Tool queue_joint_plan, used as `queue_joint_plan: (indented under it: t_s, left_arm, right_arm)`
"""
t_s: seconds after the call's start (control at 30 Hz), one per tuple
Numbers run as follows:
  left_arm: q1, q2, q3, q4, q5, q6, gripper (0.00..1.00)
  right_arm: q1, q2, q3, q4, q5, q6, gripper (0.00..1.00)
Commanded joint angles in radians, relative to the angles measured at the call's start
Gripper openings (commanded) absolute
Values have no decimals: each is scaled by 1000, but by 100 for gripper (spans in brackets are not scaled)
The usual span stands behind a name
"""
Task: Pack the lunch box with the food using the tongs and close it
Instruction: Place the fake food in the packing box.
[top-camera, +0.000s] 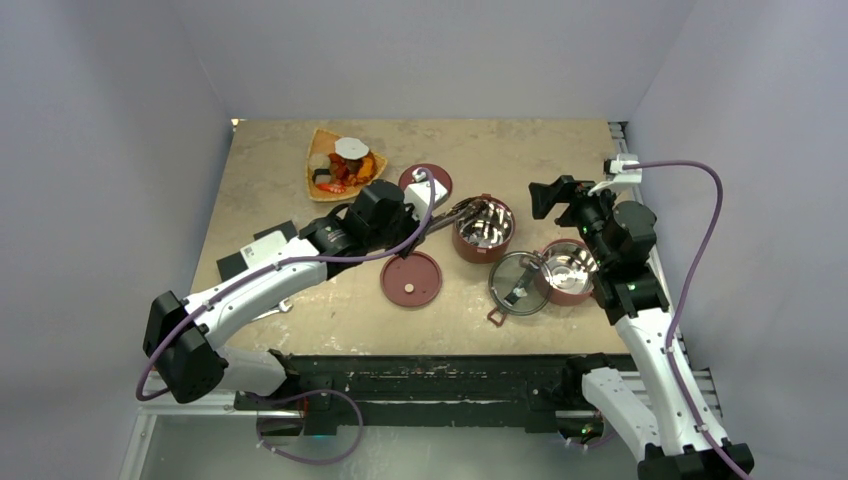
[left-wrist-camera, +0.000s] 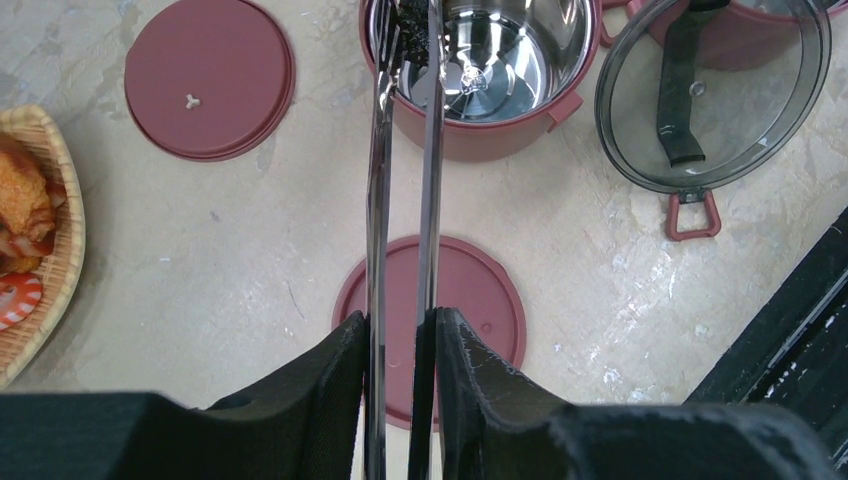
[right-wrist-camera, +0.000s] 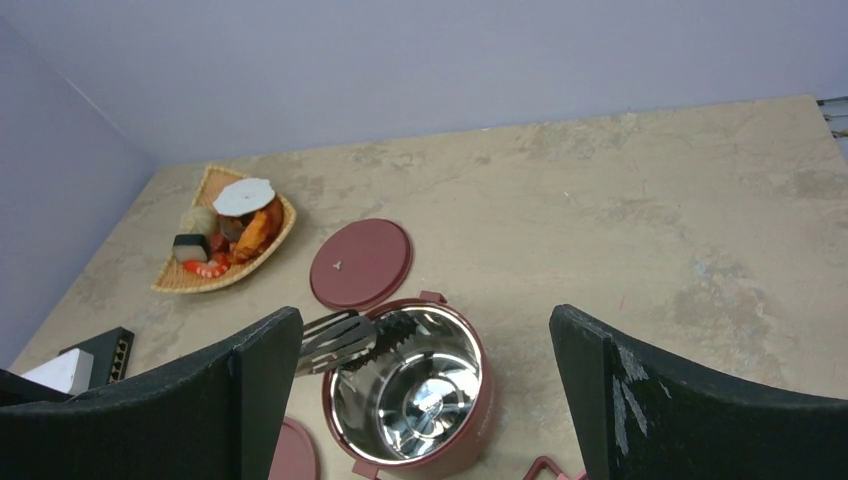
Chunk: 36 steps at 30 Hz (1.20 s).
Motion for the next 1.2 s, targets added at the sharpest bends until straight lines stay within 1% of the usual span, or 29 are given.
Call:
queue_joint_plan:
  t_s: [0.0, 0.1, 0.2, 0.47, 0.63, 0.73, 0.83, 1.0, 1.17]
  left_arm:
    - [-5, -9, -1, 52, -17, 2, 31]
    - [-4, -11, -2, 52, -13, -3, 35]
    - [-5, -12, -3, 55, -8, -6, 37]
    - [-4, -46, 0, 86, -13, -13, 36]
    - [13, -71, 36, 96, -14, -80, 33]
    - [76, -79, 58, 92, -13, -100, 32]
    - [186, -84, 50, 90, -14, -133, 32]
    - [290, -73, 65, 31, -195, -152, 33]
    - [404, -61, 51, -12, -326, -166, 33]
  right_arm:
    - [0, -12, 20, 19, 2, 6, 97]
    - [0, -14, 15, 17, 2, 6, 97]
    - [0, -16, 11, 16, 1, 6, 98]
    - [0, -21, 12, 14, 1, 6, 97]
    - [0, -23, 14, 16, 1, 6, 97]
    - [0, -25, 14, 13, 2, 6, 97]
    - [0, -28, 15, 12, 2, 6, 97]
    - [0, -32, 12, 11, -2, 8, 98]
    - [0, -35, 5, 19, -11, 14, 98]
